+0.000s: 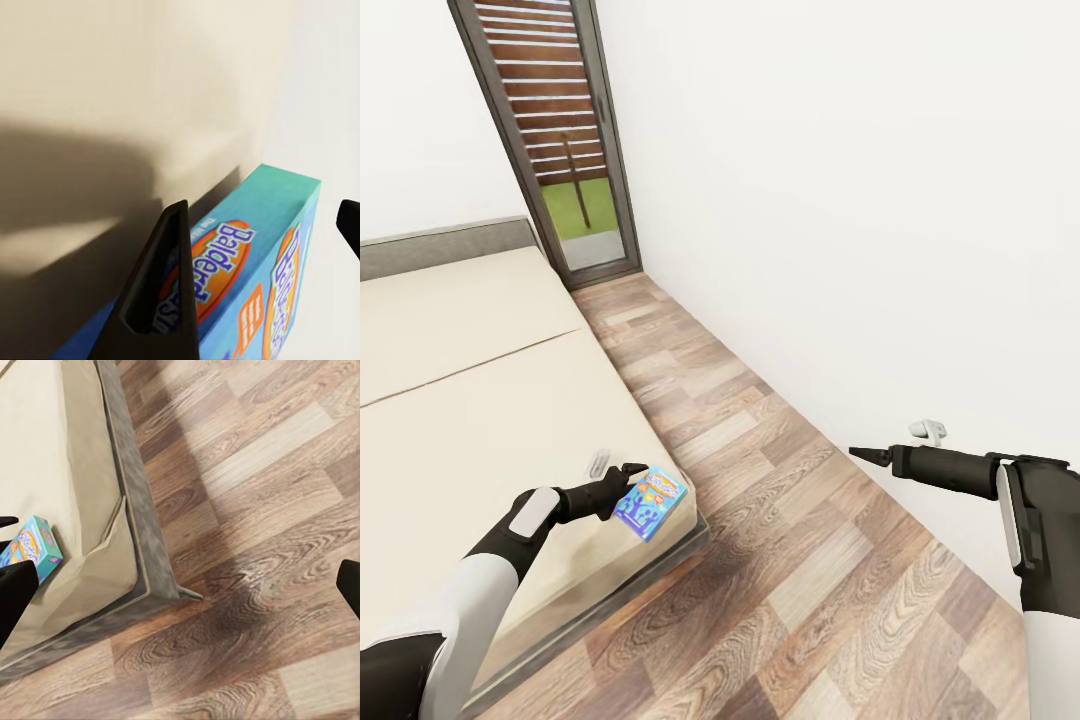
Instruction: Put all the toys in the child's room - the three board games (two on the bed and one on the table), the two jigsaw puzzles on the table, and the tennis ball on the table - inside the toy box on the table in the child's room.
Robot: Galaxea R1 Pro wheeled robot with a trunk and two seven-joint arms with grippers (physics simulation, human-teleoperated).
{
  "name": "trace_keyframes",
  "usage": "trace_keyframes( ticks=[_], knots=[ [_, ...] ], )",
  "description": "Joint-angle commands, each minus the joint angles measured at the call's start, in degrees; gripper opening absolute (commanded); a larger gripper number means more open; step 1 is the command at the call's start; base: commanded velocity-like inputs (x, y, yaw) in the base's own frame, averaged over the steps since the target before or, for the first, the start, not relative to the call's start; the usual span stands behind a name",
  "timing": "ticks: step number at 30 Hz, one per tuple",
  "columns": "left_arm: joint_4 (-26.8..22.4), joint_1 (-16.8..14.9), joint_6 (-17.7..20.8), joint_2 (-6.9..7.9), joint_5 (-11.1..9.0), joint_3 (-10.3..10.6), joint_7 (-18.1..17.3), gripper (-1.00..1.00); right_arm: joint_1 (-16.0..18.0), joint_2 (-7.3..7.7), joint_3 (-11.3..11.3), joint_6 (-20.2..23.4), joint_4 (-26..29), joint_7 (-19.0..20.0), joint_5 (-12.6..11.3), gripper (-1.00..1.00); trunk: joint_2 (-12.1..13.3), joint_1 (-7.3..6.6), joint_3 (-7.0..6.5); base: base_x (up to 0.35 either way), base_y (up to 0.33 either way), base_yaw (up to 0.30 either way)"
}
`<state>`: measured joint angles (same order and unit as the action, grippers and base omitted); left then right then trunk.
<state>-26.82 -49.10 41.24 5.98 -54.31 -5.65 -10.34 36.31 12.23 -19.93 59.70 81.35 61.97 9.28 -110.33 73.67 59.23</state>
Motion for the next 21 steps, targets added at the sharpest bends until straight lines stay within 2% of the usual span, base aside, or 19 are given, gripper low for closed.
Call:
trace_keyframes(
  ticks=[1,14,21],
  knots=[
    [0.02,-0.03,0.33,-0.02,0.43,-0.33,-0.12,1.00,0.04,-0.01,-0.08,0.30,0.04,0.60,0.58,1.00,-0.02,-0.01,0.04,0.000,0.000,-0.008],
    [0.01,-0.03,0.33,0.02,0.36,-0.33,-0.18,1.00,0.03,-0.01,-0.06,0.30,0.04,0.60,0.59,1.00,-0.02,-0.01,0.04,0.000,0.000,-0.011],
    [0.00,-0.03,0.33,0.07,0.35,-0.33,-0.20,1.00,0.01,-0.01,-0.03,0.30,0.04,0.61,0.62,1.00,-0.02,-0.01,0.04,0.000,0.000,-0.141]
  ],
)
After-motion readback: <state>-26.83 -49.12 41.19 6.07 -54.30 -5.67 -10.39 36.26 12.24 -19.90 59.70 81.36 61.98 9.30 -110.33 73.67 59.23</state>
